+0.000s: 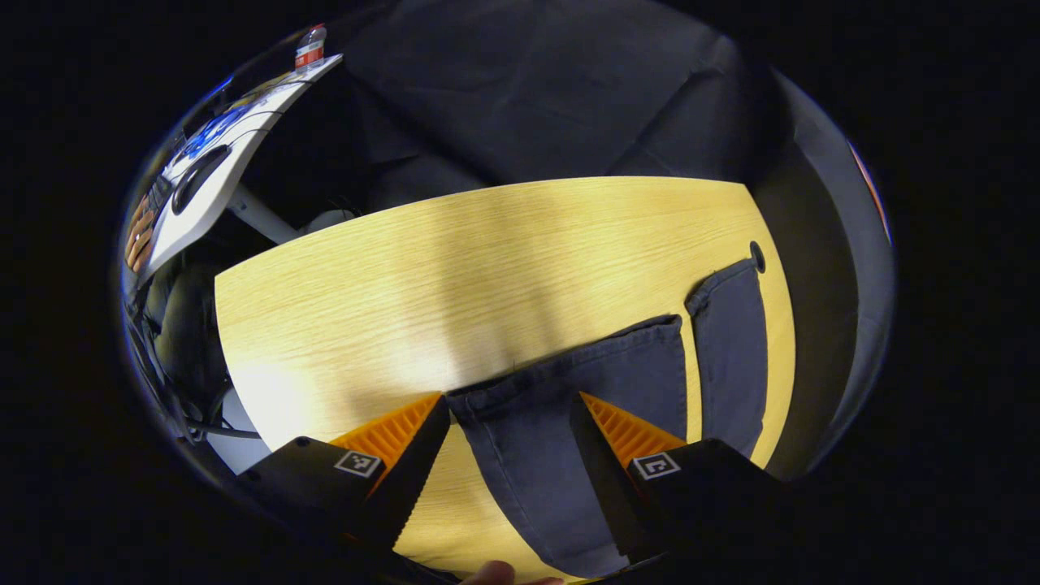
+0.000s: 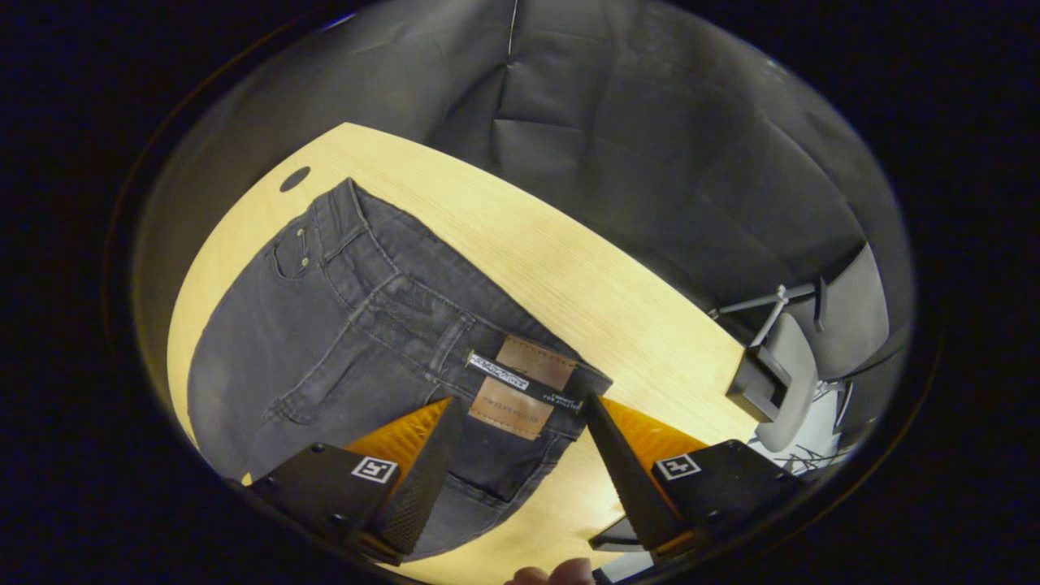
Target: Grasp the waist and the cuffs of the jeans and fold them to make the two legs overlap; first hold the waist and fold one-third of the jeans toward the cuffs, then hold the cuffs and fold the remaining one-third in the same direction to finish folding.
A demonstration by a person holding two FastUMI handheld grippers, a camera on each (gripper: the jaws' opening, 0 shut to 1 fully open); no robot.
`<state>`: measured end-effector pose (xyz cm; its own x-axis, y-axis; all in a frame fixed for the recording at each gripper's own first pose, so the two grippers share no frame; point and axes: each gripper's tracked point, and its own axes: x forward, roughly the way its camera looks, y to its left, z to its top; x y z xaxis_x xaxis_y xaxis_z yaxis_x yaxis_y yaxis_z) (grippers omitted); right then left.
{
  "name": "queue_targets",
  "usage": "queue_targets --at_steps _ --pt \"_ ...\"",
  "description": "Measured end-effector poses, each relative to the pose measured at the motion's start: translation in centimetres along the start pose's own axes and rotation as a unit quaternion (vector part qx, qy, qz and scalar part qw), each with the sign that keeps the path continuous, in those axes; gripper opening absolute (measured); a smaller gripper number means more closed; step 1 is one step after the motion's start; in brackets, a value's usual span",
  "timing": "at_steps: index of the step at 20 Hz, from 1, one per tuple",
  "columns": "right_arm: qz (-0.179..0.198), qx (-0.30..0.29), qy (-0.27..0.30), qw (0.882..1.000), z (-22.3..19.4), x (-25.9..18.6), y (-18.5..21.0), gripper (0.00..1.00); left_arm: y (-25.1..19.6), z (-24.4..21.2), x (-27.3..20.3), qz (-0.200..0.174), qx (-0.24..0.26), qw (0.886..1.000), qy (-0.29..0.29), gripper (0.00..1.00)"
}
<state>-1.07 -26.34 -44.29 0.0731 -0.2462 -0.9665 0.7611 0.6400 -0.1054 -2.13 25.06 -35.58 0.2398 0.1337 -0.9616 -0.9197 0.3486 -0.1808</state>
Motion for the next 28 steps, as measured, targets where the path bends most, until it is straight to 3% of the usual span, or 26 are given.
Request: queue_targets --at_steps 2,3,5,7,8,9,10,13,15,19,21,23,26,28 --pt "0.013 0.048 0.001 0.999 -0.4 -0.1 0.2 0.99 0.7 0.0 0.1 0.024 0.001 1.0 0.0 0.93" --pt "0.014 0.044 -0.003 0.999 -0.4 0.3 0.1 0.97 0.9 0.1 0.1 0.03 -0.001 1.0 -0.003 0.92" --pt "0.019 0.026 -0.002 0.999 -0.5 0.3 0.6 0.92 1.4 0.1 0.2 0.04 -0.004 0.999 -0.006 0.72" --pt "0.026 0.035 -0.001 0.999 -0.2 0.1 1.6 0.72 2.0 0.1 0.1 0.046 -0.009 0.999 -0.018 0.47" --pt "0.03 0.047 0.0 0.998 -0.4 0.1 1.9 0.52 2.2 0.1 0.1 0.045 -0.006 0.999 -0.023 0.42" --pt "0.037 0.053 0.002 0.998 -0.6 0.0 2.1 0.47 2.1 0.1 0.1 0.038 -0.003 0.999 -0.026 0.4" --pt "0.05 0.057 0.006 0.997 -0.7 0.0 2.2 0.29 1.8 0.0 0.1 0.02 -0.004 0.999 -0.027 0.36" --pt "0.106 0.083 0.046 0.99 -0.9 -0.6 2.3 0.13 0.9 -0.2 -0.1 -0.048 -0.031 0.998 -0.013 0.13" --pt "0.146 0.109 0.072 0.981 -0.6 -2.0 2.4 0.04 1.1 -0.7 -1.1 -0.073 -0.043 0.996 0.001 0.07" --pt "0.218 0.115 0.085 0.965 0.4 -7.3 3.3 0.04 0.0 -0.8 -4.7 -0.132 -0.063 0.989 0.01 0.05" --pt "0.25 0.126 0.095 0.955 1.1 -10.2 4.3 0.0 -1.5 -0.4 -7.1 -0.169 -0.088 0.982 0.011 0.05" --pt "0.279 0.135 0.104 0.945 1.4 -12.8 5.4 0.04 -3.2 0.5 -9.4 -0.197 -0.114 0.974 0.005 0.05" --pt "0.323 0.173 0.151 0.918 2.2 -16.9 8.1 0.04 -6.6 2.2 -12.7 -0.228 -0.13 0.965 0.002 0.05" --pt "0.336 0.188 0.167 0.908 3.7 -17.8 9.2 0.03 -8.6 3.2 -13.9 -0.236 -0.144 0.961 0.01 0.05"
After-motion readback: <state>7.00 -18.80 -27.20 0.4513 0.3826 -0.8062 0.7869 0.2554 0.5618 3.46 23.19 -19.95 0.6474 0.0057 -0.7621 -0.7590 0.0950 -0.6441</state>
